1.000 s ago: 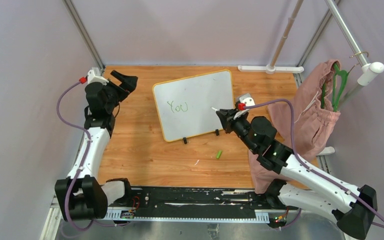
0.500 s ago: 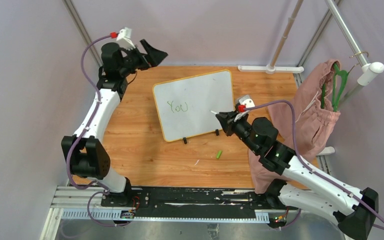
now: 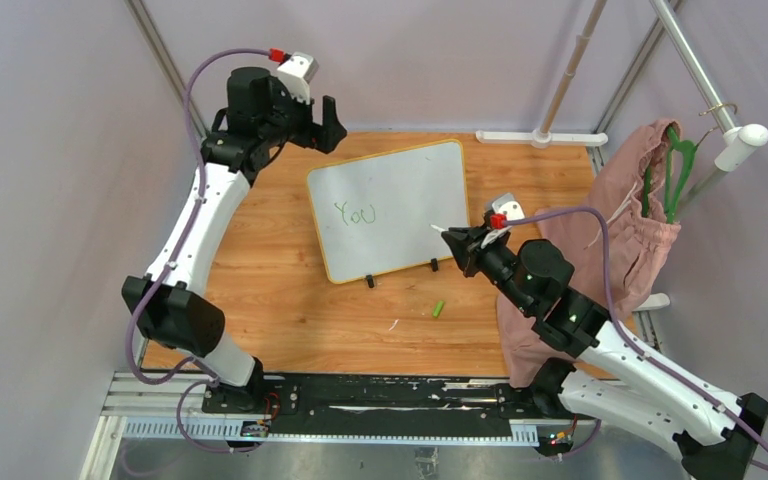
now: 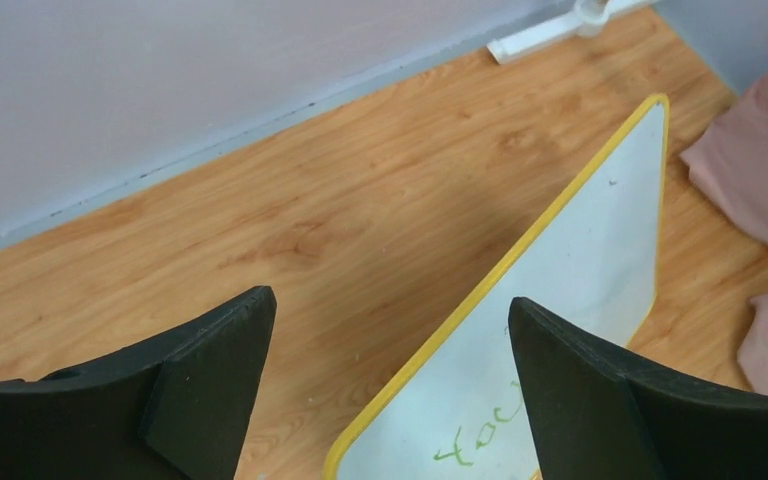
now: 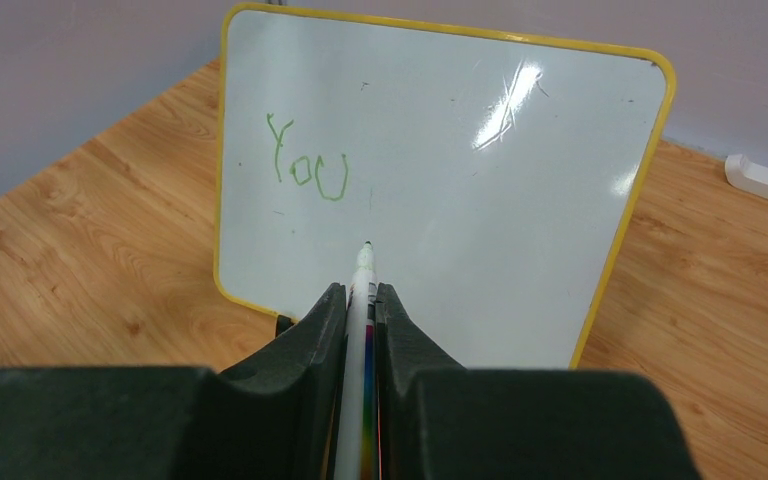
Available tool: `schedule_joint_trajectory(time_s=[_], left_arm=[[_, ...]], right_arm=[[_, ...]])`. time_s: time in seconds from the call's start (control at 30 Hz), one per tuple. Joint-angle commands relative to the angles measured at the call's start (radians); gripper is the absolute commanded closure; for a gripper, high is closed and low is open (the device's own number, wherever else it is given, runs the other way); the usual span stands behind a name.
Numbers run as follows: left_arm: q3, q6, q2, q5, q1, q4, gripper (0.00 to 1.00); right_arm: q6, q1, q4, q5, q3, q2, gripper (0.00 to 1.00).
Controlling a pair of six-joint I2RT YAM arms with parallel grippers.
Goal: Write a sentence on the whiteboard
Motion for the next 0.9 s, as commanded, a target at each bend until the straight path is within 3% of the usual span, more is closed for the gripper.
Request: schedule_joint_trajectory(time_s=[0.0, 0.27, 0.53, 0.87], left_arm=[[0.051, 0.085, 0.096, 0.103, -0.026, -0.118, 0.1], [0.178, 0.071, 0.196, 0.214, -0.038, -0.138, 0.09], [0.152, 0.068, 0.253, 0.318, -0.04, -0.137, 0.22], [0.131, 0.054, 0.264, 0.365, -0.04, -0.117, 0.28]], right_arm=[[-0.011, -0.008, -0.014, 0.0, 0.029, 0.001, 1.0], [0.005, -0.008, -0.038, -0.021, 0.064, 0.005, 1.0], [-0.03, -0.008, -0.047, -0.027, 0.108, 0.027, 1.0], [-0.03, -0.008, -0.05, -0.061, 0.149, 0.058, 1.0]])
